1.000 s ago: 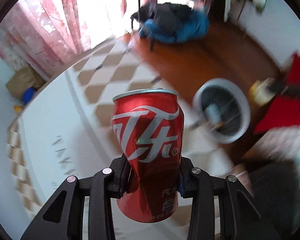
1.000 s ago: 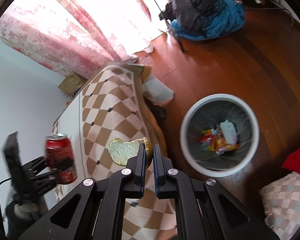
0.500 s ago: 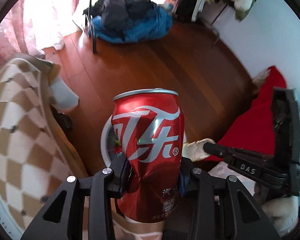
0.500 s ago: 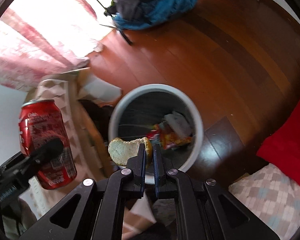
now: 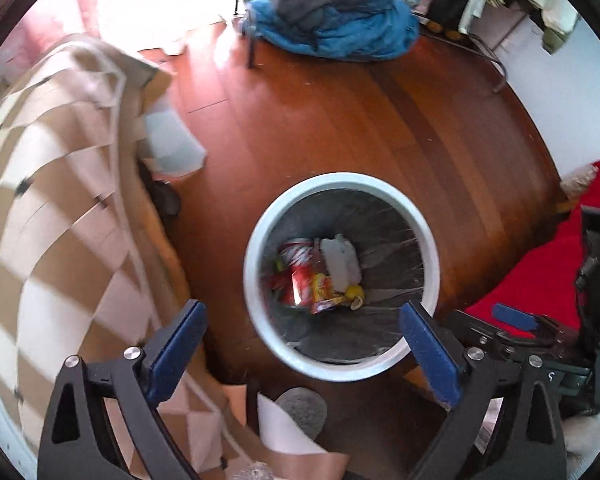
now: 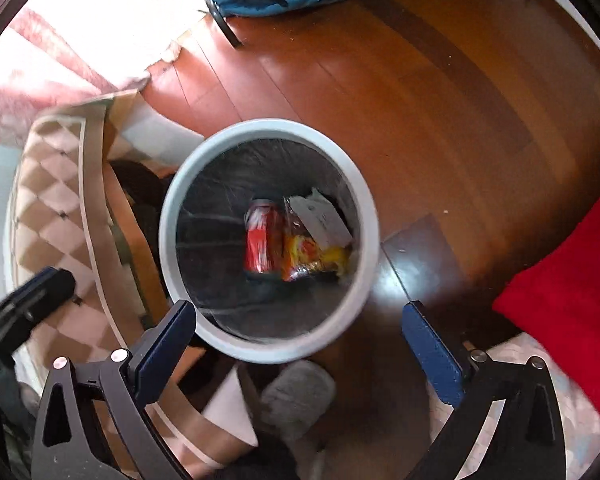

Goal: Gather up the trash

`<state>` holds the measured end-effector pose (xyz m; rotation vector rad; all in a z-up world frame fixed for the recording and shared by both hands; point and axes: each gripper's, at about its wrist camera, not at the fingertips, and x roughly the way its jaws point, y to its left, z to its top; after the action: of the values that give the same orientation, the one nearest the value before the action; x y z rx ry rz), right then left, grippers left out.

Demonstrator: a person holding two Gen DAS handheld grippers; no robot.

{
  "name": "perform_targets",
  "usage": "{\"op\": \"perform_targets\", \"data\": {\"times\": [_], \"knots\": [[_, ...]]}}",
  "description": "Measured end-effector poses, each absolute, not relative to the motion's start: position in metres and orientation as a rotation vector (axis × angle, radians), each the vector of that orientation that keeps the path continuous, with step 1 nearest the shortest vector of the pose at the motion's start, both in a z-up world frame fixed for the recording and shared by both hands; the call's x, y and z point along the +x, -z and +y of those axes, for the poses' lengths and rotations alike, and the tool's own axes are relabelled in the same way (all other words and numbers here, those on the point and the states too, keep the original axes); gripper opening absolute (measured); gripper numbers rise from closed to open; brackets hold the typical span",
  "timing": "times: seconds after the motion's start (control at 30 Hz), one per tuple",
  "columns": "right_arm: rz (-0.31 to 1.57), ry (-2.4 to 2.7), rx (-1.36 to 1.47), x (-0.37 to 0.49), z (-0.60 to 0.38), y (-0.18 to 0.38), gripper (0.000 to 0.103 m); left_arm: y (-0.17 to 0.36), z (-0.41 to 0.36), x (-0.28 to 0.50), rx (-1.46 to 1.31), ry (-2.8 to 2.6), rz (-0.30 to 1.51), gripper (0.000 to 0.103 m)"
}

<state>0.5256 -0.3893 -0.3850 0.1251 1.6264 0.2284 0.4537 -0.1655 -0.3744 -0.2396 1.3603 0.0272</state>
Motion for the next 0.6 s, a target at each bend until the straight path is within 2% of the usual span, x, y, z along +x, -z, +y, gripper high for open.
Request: {"op": "perform_targets", "data": {"times": [0.2, 0.6], "knots": [[1.576, -0.221, 0.074, 0.506, -0.389, 0.343, 0.103, 0.338, -0.163, 0.419, -0.220, -0.089, 1.305, 0.099], [1.413, -0.317, 0.094, 0.450, -0.395, 0.175, 0.103, 0.216, -0.182, 0.349, -0.236, -0.062, 1.166, 0.099]]}}
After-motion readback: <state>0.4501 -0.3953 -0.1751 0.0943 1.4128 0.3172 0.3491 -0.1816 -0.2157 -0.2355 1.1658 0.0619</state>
